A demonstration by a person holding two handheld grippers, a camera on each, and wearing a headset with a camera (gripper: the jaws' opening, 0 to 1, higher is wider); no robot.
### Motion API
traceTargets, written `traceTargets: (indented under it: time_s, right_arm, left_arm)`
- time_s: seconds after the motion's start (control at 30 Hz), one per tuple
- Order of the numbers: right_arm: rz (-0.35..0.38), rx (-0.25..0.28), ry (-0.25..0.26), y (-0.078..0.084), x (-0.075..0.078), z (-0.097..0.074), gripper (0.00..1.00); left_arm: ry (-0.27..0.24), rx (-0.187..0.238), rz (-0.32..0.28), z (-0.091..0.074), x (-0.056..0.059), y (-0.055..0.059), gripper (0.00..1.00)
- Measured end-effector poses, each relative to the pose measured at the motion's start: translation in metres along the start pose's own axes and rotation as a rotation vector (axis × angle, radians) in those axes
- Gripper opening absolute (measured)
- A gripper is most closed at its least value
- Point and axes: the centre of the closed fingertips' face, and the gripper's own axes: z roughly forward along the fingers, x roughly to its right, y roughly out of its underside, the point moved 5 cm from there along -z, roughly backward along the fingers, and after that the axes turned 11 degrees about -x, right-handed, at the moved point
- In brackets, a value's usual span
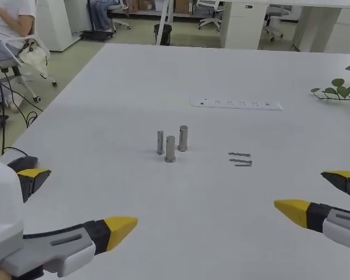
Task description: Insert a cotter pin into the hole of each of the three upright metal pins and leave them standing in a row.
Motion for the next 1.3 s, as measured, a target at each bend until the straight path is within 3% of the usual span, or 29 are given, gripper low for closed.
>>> traceTargets:
  time_s: [0.67,1.07,1.3]
  right_arm:
    - [-0.06,0.072,-0.118,-0.042,-0.014,0.073,0.53]
    - [-0.085,0.059,-0.173,-0.055,-0.022,0.115,0.51]
    - [-0.097,0.056,-0.202,-0.062,-0.025,0.136,0.5]
  left_arm:
    - [0.014,0.013,0.001,0.015,0.001,-0.001,0.87]
    - [0.015,0.048,0.005,0.021,-0.001,-0.004,0.84]
    - [0.016,0.045,0.0,0.026,-0.002,-0.002,0.83]
